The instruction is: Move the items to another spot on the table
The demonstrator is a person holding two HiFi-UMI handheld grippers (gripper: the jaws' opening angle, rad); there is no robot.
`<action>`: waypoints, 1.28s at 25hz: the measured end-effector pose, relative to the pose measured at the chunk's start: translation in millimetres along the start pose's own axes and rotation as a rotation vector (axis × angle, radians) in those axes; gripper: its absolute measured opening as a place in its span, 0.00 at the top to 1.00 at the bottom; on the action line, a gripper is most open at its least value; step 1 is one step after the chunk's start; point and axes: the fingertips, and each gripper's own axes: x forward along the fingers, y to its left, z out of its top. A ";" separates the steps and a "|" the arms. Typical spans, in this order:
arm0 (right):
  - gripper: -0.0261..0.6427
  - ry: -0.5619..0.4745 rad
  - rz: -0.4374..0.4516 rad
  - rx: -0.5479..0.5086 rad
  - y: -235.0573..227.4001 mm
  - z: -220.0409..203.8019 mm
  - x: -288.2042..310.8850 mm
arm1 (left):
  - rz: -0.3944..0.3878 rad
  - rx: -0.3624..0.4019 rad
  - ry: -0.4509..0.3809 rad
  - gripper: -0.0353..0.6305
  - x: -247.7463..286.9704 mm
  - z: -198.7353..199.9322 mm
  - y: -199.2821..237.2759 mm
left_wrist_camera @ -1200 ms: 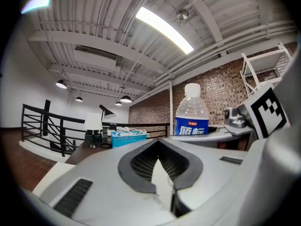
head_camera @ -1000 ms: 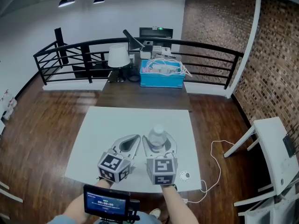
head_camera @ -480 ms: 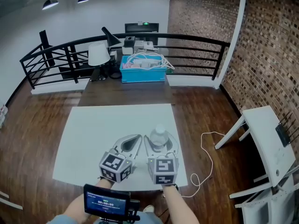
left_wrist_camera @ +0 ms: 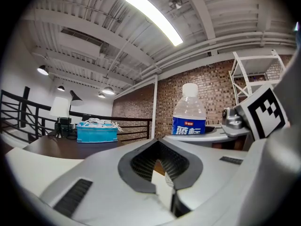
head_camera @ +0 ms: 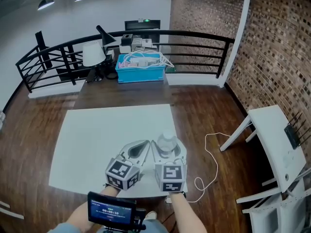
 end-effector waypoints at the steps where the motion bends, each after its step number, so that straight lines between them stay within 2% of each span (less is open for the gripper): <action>1: 0.53 0.003 -0.004 0.001 -3.7 -1.7 -1.1 | -0.002 -0.001 0.001 0.94 2.3 -0.6 -2.5; 5: 0.53 0.018 -0.015 0.003 -17.6 -16.7 -2.9 | -0.014 0.002 0.011 0.94 12.3 -7.6 -12.9; 14: 0.53 0.058 -0.019 0.022 -37.3 -61.3 4.3 | 0.011 -0.010 0.052 0.94 34.4 -37.8 -14.4; 25: 0.52 0.109 0.013 0.024 -40.9 -110.2 19.0 | 0.012 -0.029 0.125 0.94 50.4 -79.0 -16.1; 32: 0.51 0.112 0.010 0.041 -44.9 -131.7 21.7 | 0.053 -0.036 0.147 0.94 52.8 -90.7 -6.3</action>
